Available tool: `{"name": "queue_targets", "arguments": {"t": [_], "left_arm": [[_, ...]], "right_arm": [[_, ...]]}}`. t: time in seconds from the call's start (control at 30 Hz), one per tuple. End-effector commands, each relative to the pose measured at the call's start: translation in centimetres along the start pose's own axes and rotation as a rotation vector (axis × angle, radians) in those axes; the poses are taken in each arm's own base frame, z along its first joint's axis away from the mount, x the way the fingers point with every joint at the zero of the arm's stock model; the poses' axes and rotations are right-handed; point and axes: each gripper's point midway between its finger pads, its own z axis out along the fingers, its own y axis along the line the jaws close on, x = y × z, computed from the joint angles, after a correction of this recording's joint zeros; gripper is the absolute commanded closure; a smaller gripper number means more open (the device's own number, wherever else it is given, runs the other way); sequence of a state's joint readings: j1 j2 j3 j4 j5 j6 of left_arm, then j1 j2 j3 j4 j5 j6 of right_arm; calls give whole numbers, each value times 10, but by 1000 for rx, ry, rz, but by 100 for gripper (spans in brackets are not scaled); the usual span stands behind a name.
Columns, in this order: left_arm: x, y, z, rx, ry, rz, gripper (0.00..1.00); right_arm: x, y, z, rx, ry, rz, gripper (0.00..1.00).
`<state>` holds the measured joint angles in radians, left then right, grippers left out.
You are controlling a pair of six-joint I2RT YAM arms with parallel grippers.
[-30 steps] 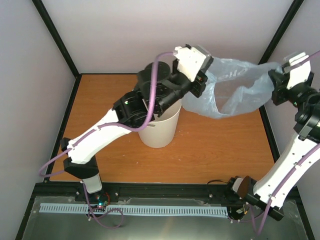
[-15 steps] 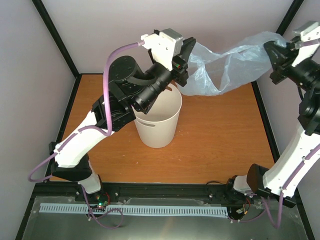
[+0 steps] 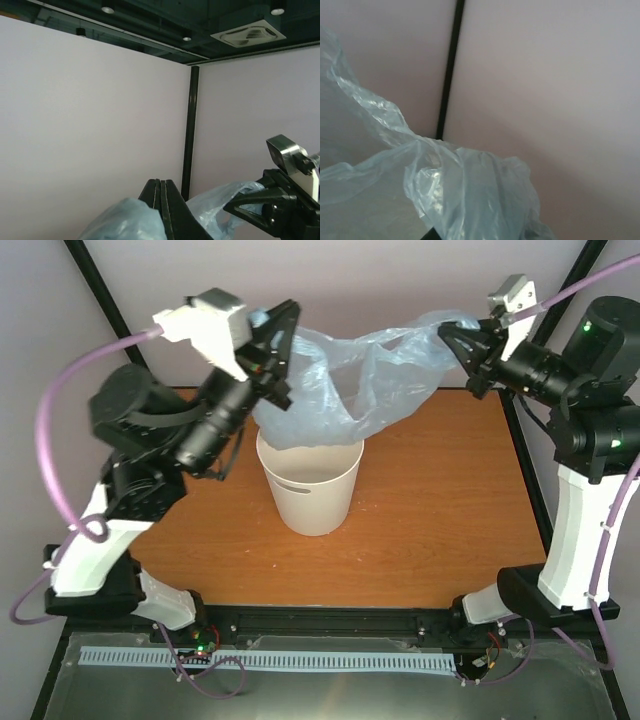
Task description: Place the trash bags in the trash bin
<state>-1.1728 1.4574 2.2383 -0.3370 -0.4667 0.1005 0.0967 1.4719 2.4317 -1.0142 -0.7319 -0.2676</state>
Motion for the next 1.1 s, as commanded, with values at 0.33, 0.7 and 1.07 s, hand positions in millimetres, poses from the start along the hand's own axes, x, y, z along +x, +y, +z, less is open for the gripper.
{"name": "queue_targets", "arguments": {"t": [0.33, 0.7, 1.07], "left_arm": [[-80, 76, -56, -270, -155, 103, 99], [-36, 51, -8, -291, -73, 249, 99], [11, 26, 33, -222, -19, 242, 99]], "right_arm": [[16, 99, 70, -281, 42, 11, 97], [57, 96, 82, -197, 145, 57, 97], [73, 68, 52, 4, 201, 70, 97]]}}
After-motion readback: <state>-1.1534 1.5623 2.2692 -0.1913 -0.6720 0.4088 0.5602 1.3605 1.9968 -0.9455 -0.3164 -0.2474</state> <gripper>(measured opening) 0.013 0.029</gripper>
